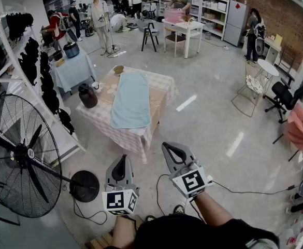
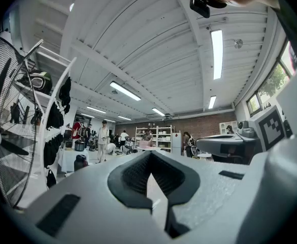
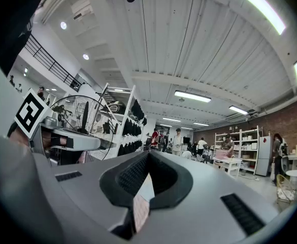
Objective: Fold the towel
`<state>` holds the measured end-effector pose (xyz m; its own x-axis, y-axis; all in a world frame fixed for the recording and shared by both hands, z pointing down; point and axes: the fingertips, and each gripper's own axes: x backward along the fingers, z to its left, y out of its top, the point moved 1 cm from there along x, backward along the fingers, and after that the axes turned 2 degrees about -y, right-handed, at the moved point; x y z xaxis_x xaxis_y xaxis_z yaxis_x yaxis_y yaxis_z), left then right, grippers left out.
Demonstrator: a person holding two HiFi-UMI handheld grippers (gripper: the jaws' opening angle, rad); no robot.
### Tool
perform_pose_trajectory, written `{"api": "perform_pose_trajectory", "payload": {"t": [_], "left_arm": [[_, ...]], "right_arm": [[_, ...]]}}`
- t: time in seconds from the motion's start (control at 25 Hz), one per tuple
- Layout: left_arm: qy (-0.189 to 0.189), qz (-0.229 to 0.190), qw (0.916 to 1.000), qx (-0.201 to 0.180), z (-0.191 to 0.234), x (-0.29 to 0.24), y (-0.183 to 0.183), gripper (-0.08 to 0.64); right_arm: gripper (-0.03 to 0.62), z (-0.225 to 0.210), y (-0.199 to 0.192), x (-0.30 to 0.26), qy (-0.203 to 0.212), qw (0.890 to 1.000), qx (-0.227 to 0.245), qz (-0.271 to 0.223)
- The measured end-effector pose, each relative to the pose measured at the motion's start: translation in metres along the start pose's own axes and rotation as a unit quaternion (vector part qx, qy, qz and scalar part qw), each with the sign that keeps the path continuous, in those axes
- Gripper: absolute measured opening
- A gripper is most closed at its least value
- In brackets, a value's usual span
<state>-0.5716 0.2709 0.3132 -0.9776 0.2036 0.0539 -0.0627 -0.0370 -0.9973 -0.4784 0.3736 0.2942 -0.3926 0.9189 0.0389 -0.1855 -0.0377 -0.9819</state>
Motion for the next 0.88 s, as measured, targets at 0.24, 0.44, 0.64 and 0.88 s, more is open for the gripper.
{"api": "perform_pose_trajectory", "payload": {"t": [0.24, 0.44, 0.64, 0.88], "left_arm": [[-0.008, 0.003, 1.0, 0.003, 0.007, 0.014, -0.004, 0.003], [-0.022, 0.023, 0.9995, 0.006, 0.019, 0.025, -0.013, 0.061], [-0.027, 0.047, 0.9984, 0.017, 0.037, 0.045, -0.027, 0.234], [-0.018, 0.054, 0.9977, 0.038, 0.064, 0.059, -0.032, 0.262]], "right_arm": [[0.0, 0.019, 0.001, 0.0, 0.002, 1.0, -0.02, -0.006], [0.002, 0.039, -0.007, -0.006, 0.017, 0.999, -0.042, 0.007], [0.252, 0.063, -0.02, -0.012, 0.026, 0.998, -0.051, 0.031], [0.268, 0.074, -0.023, -0.015, 0.019, 0.998, -0.051, 0.044]]}}
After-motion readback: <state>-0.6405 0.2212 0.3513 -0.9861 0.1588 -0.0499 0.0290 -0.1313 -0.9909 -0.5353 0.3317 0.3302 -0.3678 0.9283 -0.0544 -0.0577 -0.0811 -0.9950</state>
